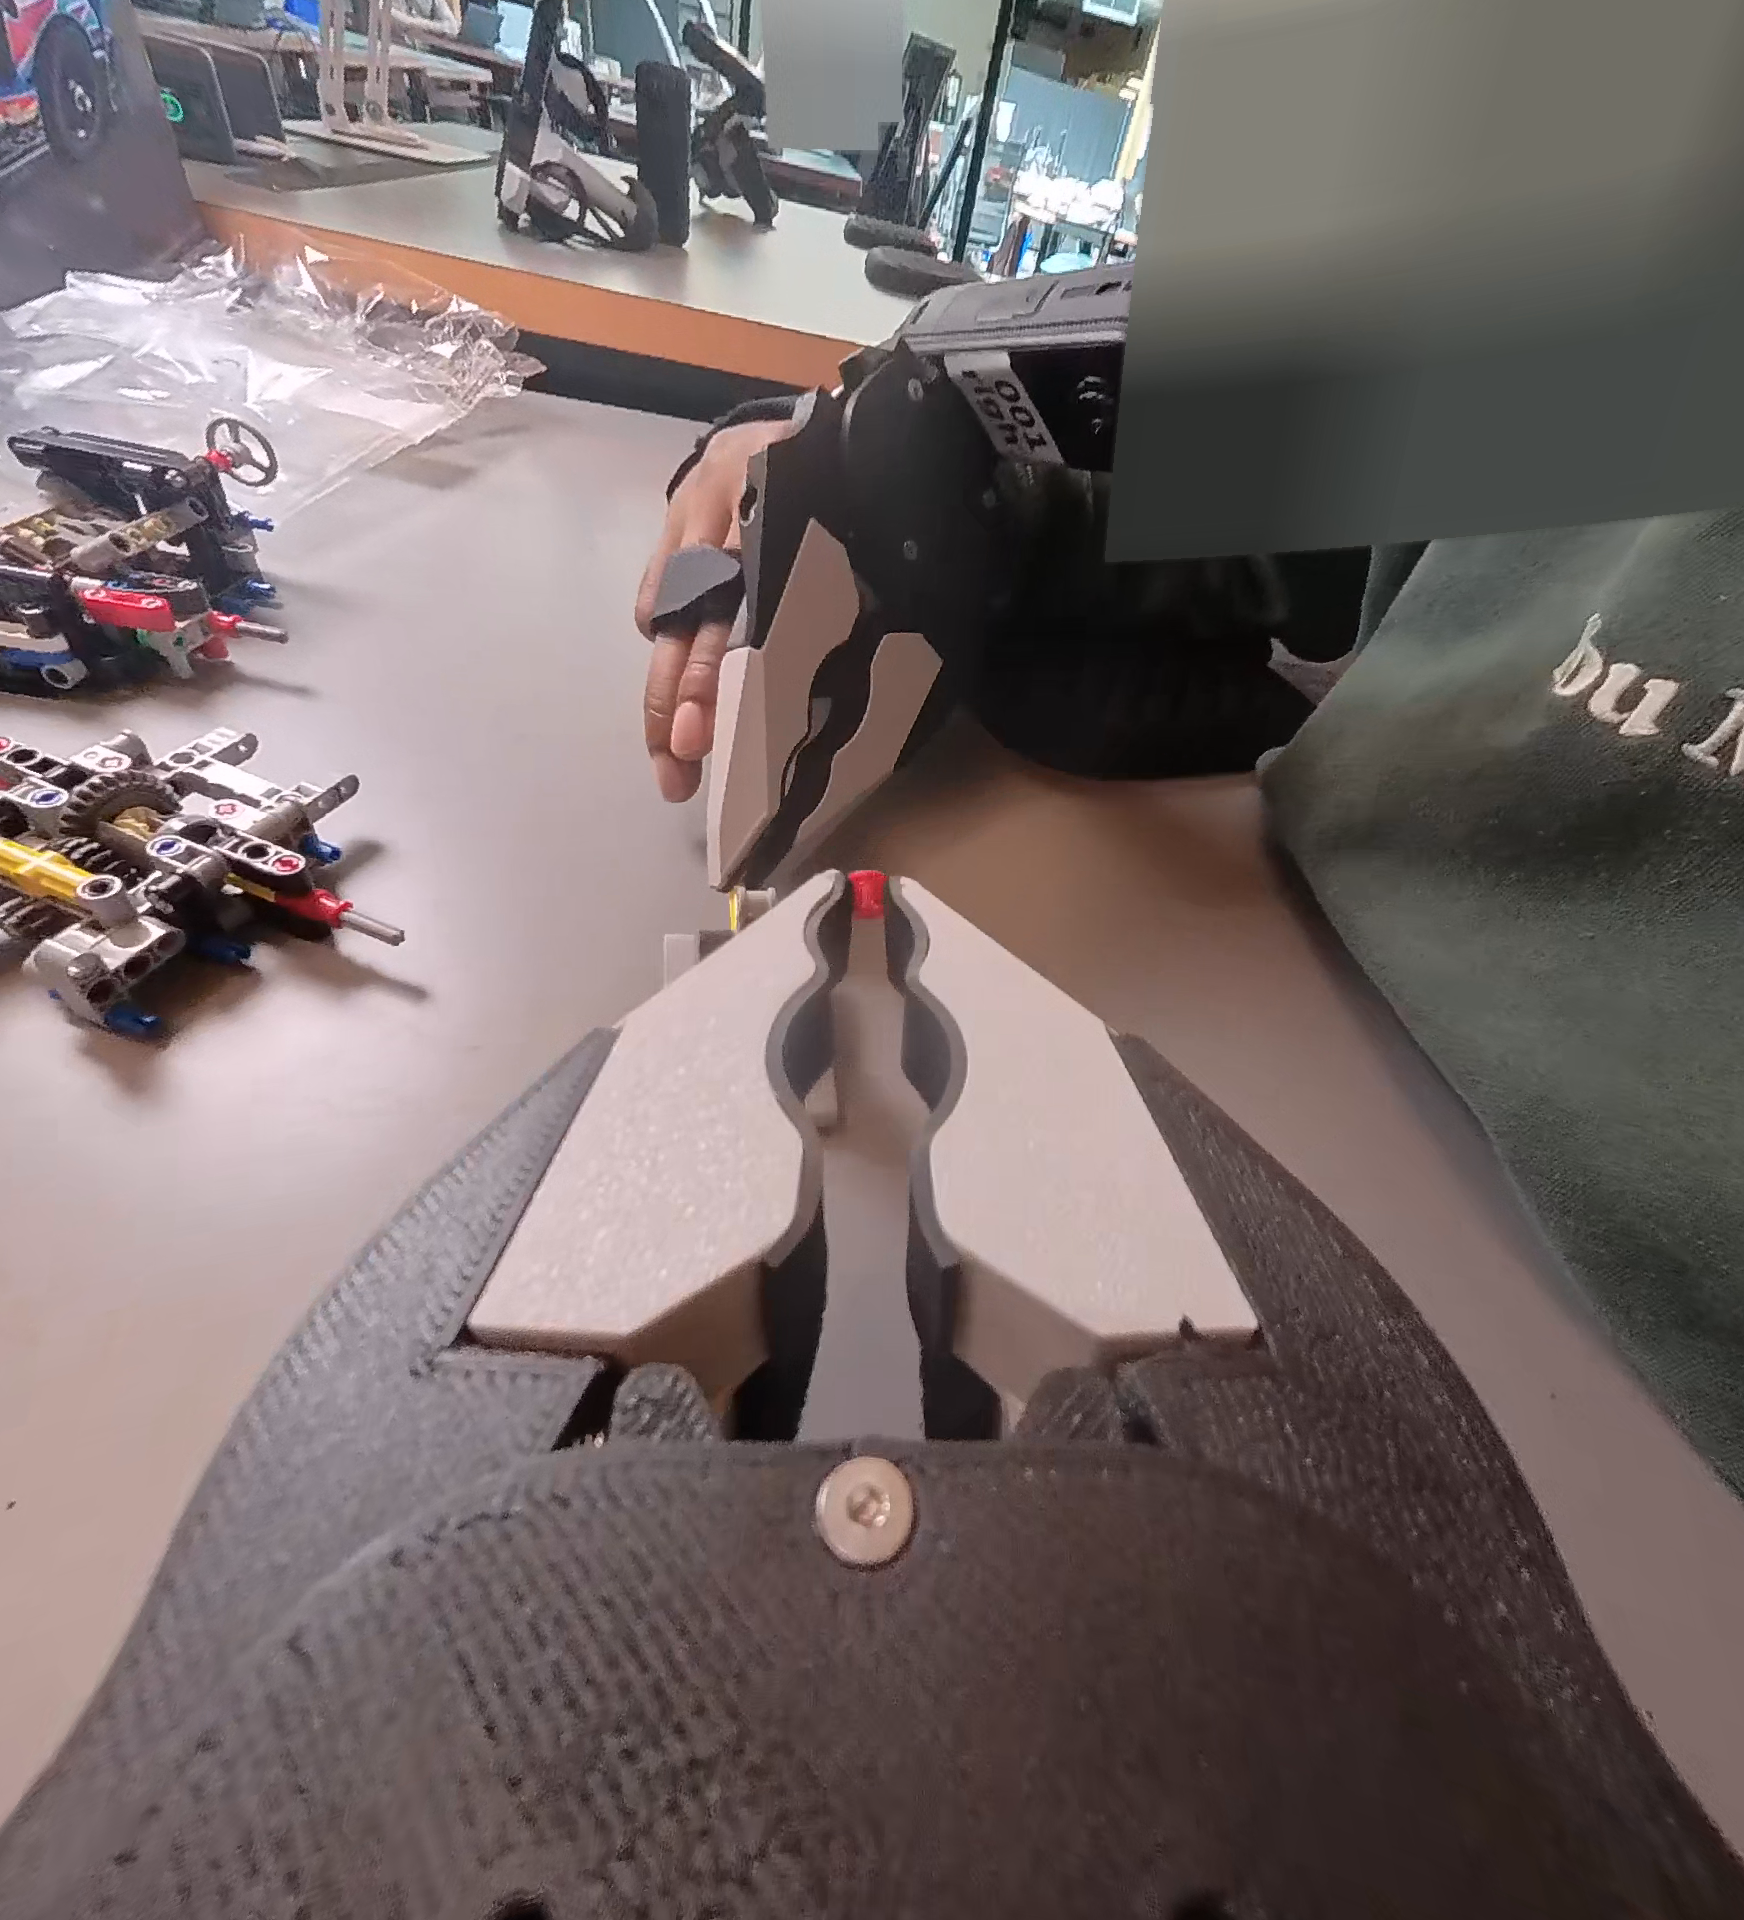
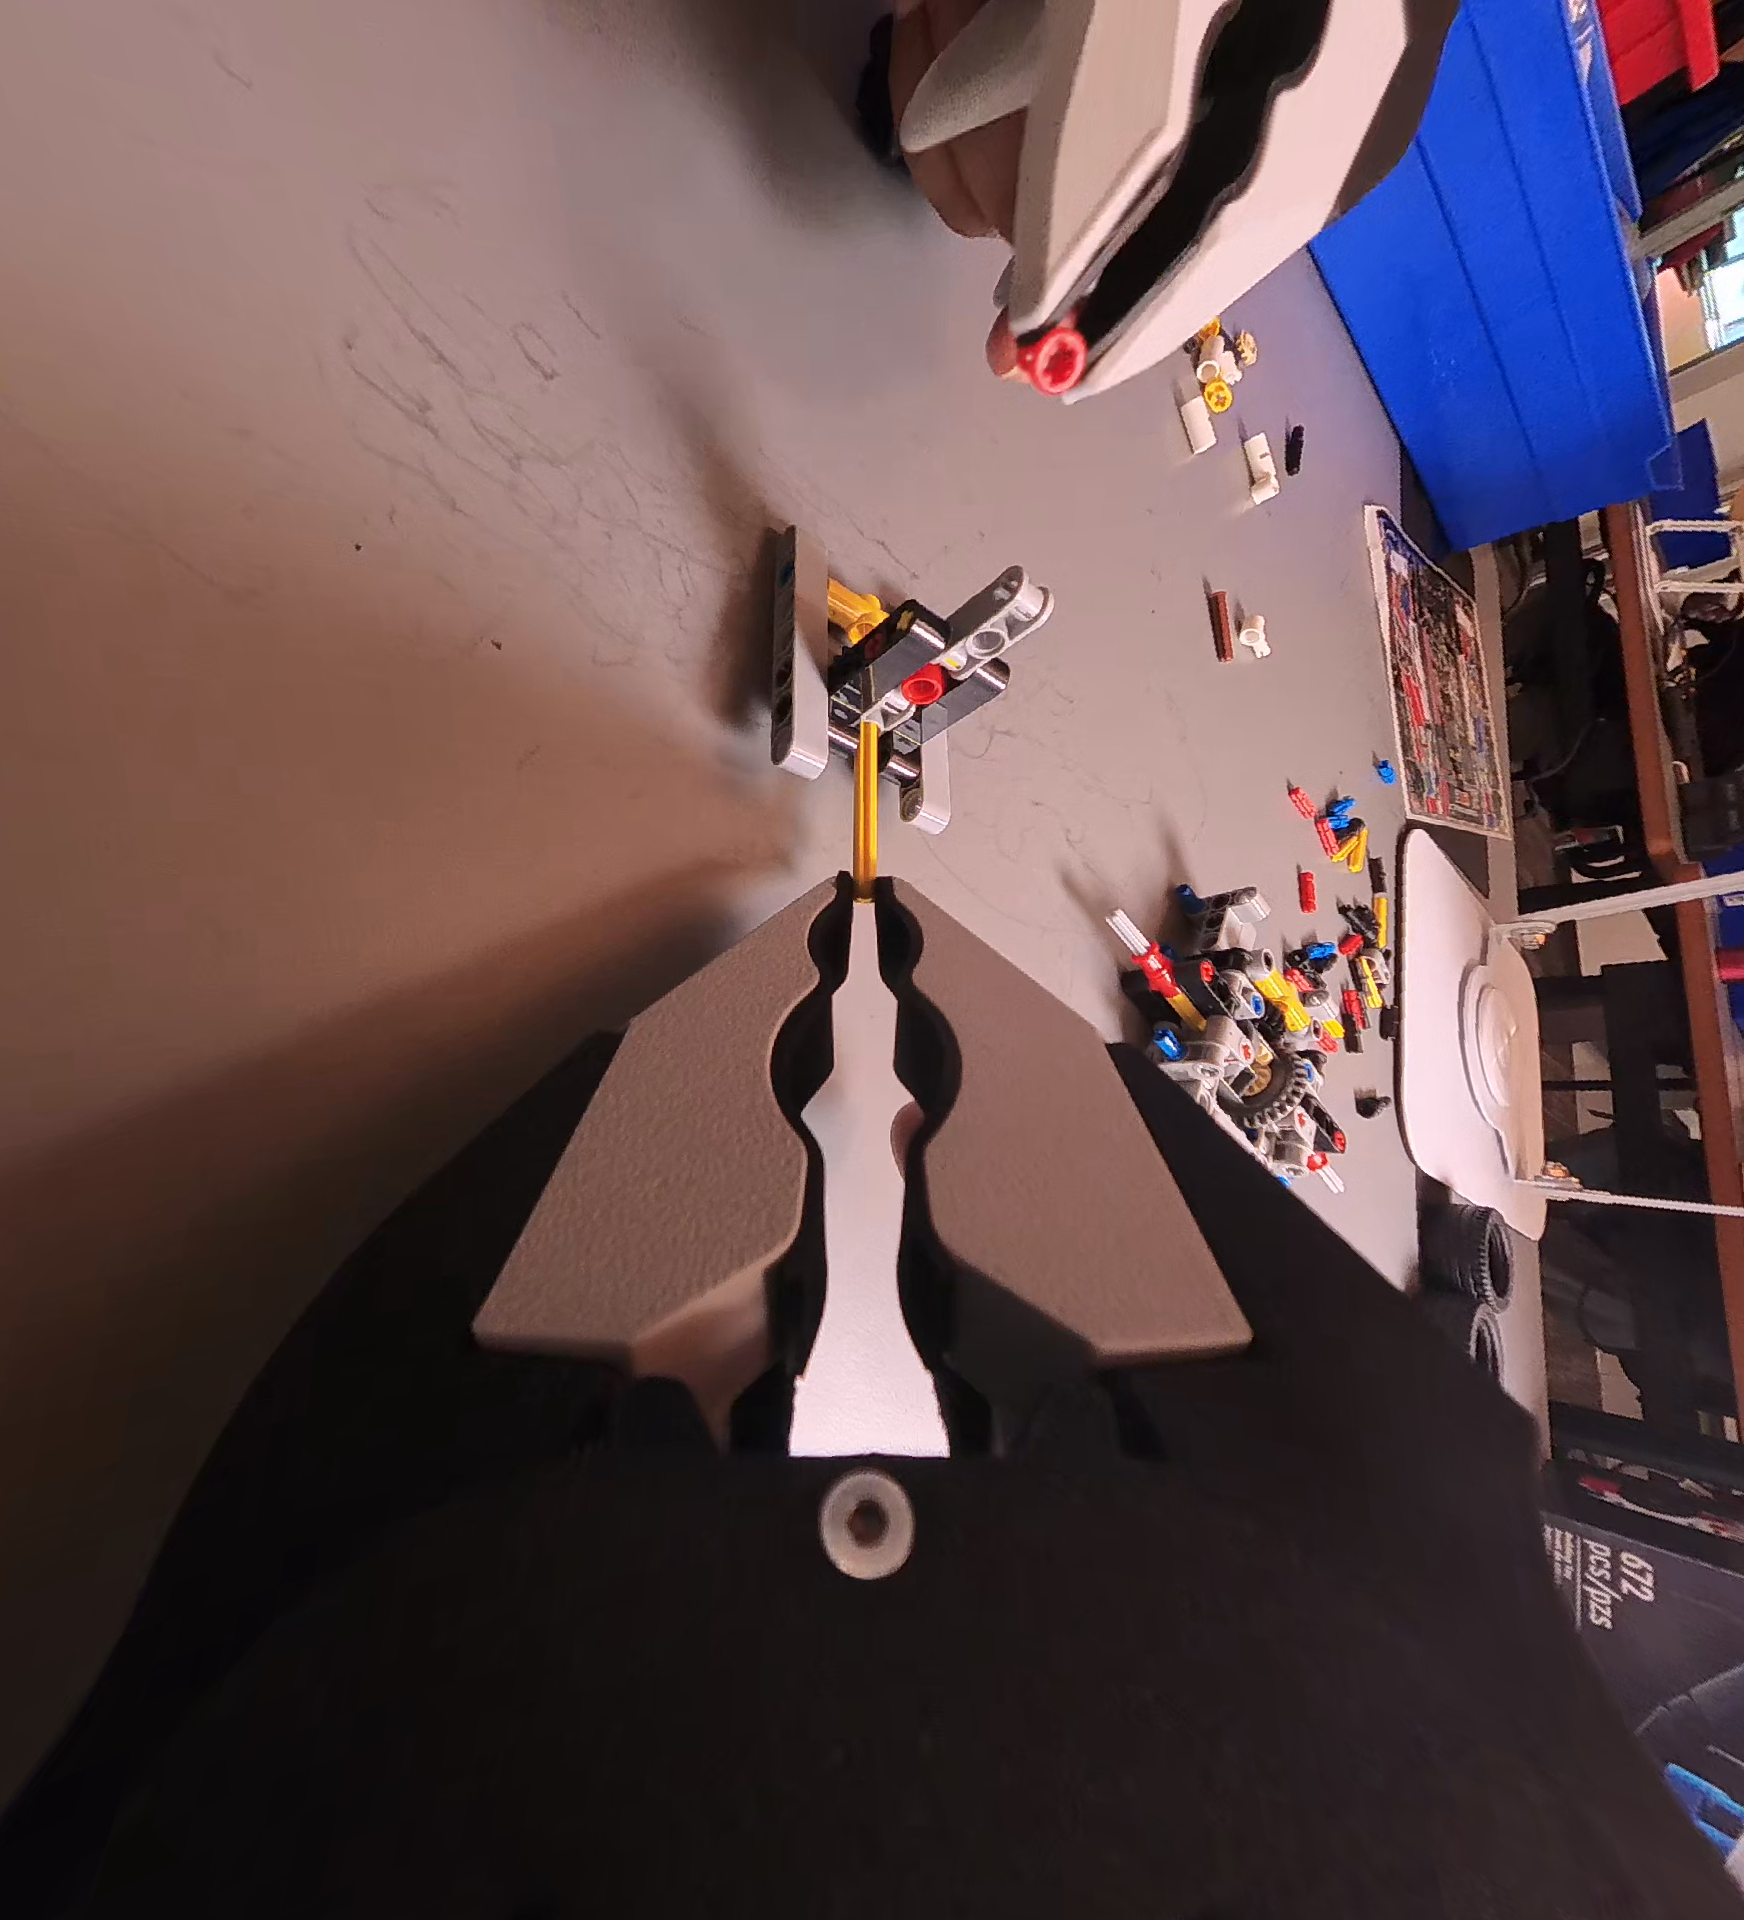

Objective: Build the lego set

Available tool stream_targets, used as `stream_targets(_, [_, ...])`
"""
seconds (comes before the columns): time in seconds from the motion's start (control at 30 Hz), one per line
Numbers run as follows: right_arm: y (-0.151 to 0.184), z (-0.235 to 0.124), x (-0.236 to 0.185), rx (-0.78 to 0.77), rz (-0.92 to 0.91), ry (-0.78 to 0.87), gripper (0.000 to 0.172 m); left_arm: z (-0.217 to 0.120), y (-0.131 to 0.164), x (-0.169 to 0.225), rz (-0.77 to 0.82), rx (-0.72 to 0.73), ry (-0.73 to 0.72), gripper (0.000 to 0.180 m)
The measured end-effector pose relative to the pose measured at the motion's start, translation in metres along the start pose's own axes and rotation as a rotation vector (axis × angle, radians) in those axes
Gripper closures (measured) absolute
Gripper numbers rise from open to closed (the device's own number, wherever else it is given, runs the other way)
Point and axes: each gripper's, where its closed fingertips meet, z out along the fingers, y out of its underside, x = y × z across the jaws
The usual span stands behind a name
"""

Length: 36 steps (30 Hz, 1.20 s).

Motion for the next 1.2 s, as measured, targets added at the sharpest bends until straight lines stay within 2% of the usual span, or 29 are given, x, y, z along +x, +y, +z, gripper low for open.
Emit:
stream_targets(0.17, [0.001,0.0,-0.001,-0.002,-0.002,-0.001,0.169,0.006,0.009,-0.007,-0.015,-0.074,-0.04,0.176])
stream_targets(0.37, [0.0,0.0,-0.002,0.0,-0.002,-0.006,0.169,0.013,0.04,-0.028,-0.176,-0.312,-0.096,0.176])
stream_targets(0.57, [0.0,0.0,-0.002,0.003,-0.002,-0.011,0.169,0.015,0.046,-0.03,-0.227,-0.387,-0.066,0.176])
stream_targets(1.2, [0.001,0.001,-0.003,-0.002,0.0,-0.016,0.169,0.017,0.052,-0.026,-0.211,-0.54,-0.03,0.176])
